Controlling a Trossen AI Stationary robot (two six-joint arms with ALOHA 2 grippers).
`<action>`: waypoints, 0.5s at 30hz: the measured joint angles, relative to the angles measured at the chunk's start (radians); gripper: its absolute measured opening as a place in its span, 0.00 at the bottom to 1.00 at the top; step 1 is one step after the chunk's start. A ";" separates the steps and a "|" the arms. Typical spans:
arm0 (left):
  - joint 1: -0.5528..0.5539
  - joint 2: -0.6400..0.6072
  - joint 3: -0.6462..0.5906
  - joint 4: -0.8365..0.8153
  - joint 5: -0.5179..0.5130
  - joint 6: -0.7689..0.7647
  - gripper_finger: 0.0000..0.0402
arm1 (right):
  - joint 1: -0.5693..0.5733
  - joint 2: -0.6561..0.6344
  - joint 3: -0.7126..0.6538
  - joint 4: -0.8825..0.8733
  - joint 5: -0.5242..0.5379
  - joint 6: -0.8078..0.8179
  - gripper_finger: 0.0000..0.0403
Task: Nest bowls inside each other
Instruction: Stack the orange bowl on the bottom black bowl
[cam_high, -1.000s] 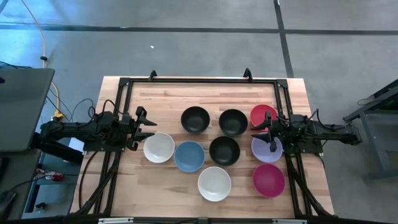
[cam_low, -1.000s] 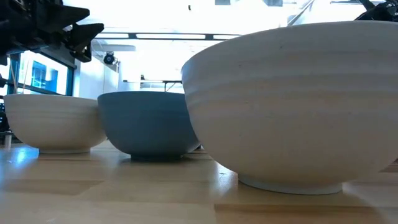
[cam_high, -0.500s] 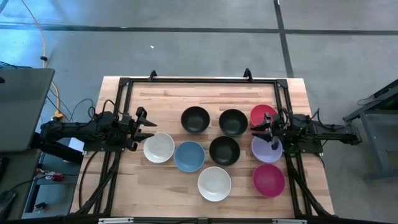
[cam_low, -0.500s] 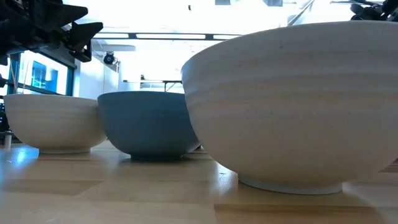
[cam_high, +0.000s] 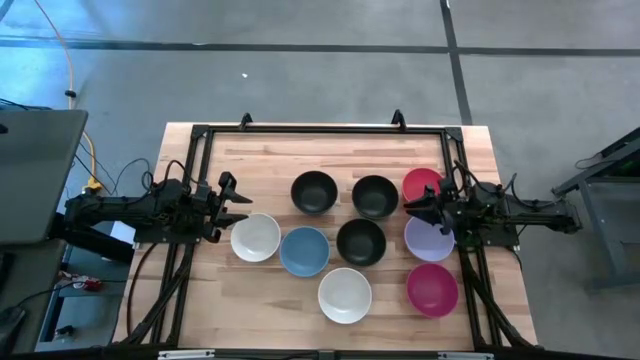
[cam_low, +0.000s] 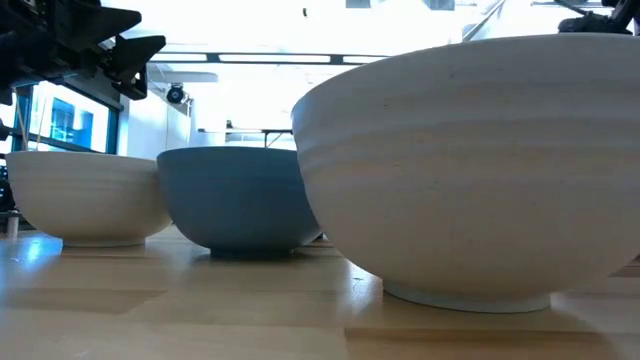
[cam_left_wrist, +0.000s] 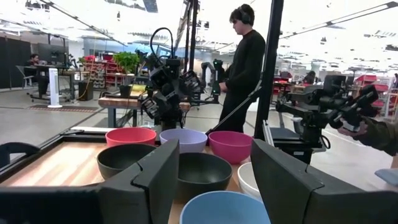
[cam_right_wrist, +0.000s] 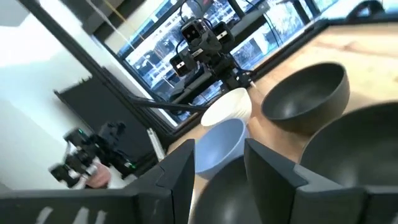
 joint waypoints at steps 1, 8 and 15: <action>0.000 0.000 0.000 0.000 0.000 0.000 0.47 | 0.000 0.000 0.000 0.000 0.001 0.024 0.32; 0.000 0.000 0.000 0.002 -0.007 0.000 0.47 | 0.000 0.000 0.000 -0.007 0.075 -0.063 0.32; 0.000 0.000 0.000 0.002 -0.011 0.000 0.47 | 0.000 0.000 0.000 -0.138 0.081 0.026 0.32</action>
